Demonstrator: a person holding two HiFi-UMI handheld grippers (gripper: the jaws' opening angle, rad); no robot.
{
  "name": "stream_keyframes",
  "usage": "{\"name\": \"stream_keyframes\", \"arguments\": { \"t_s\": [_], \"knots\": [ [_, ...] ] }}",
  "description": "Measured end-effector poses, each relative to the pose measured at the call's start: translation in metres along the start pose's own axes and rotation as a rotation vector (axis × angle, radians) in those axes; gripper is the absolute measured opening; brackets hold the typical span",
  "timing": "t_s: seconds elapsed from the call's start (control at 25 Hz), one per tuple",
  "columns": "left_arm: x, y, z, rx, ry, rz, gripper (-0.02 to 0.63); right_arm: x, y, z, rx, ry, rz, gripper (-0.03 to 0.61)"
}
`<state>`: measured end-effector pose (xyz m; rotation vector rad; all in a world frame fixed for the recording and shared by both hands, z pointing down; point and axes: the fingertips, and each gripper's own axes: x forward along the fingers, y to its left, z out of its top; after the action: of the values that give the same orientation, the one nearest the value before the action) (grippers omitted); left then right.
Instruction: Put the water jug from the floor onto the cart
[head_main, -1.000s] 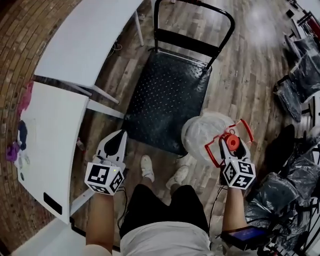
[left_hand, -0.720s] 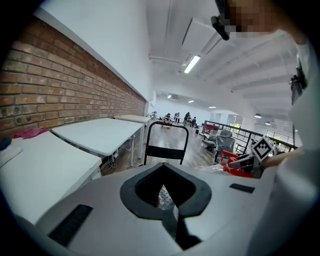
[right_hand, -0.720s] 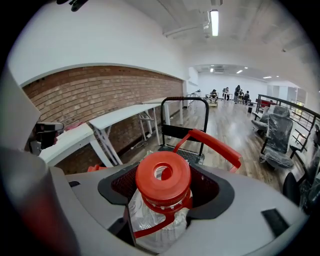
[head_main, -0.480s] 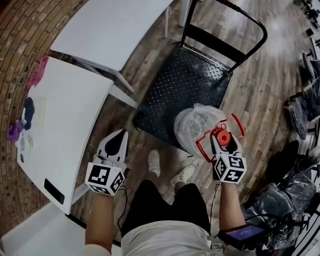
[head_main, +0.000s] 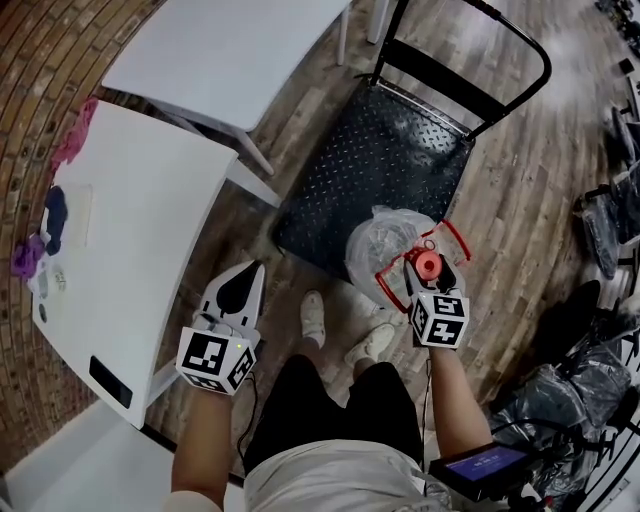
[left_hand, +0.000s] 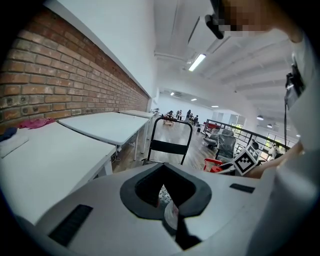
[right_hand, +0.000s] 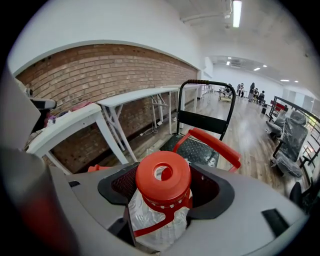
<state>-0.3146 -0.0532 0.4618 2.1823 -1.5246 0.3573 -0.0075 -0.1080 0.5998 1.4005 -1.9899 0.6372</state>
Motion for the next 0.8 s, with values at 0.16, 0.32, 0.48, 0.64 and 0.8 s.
{"name": "stream_keyframes", "arguments": {
  "t_s": [0.16, 0.32, 0.48, 0.64, 0.8],
  "knots": [
    [-0.003, 0.005, -0.006, -0.007, 0.014, -0.001, -0.001, 0.013, 0.005, -0.016, 0.003, 0.040, -0.008, 0.312],
    [-0.004, 0.008, -0.011, -0.013, 0.023, 0.000, 0.000, 0.024, 0.008, -0.032, 0.007, 0.077, -0.013, 0.312],
    [-0.002, 0.007, -0.016, -0.017, 0.030, -0.008, -0.002, 0.029, 0.007, -0.040, 0.017, 0.084, -0.018, 0.313],
    [0.001, 0.005, -0.016, -0.020, 0.032, -0.018, -0.002, 0.033, 0.013, -0.039, -0.003, 0.094, -0.012, 0.313],
    [0.004, 0.004, -0.012, -0.023, 0.028, -0.036, -0.001, 0.034, 0.024, -0.043, -0.028, 0.118, -0.006, 0.313]
  ]
}}
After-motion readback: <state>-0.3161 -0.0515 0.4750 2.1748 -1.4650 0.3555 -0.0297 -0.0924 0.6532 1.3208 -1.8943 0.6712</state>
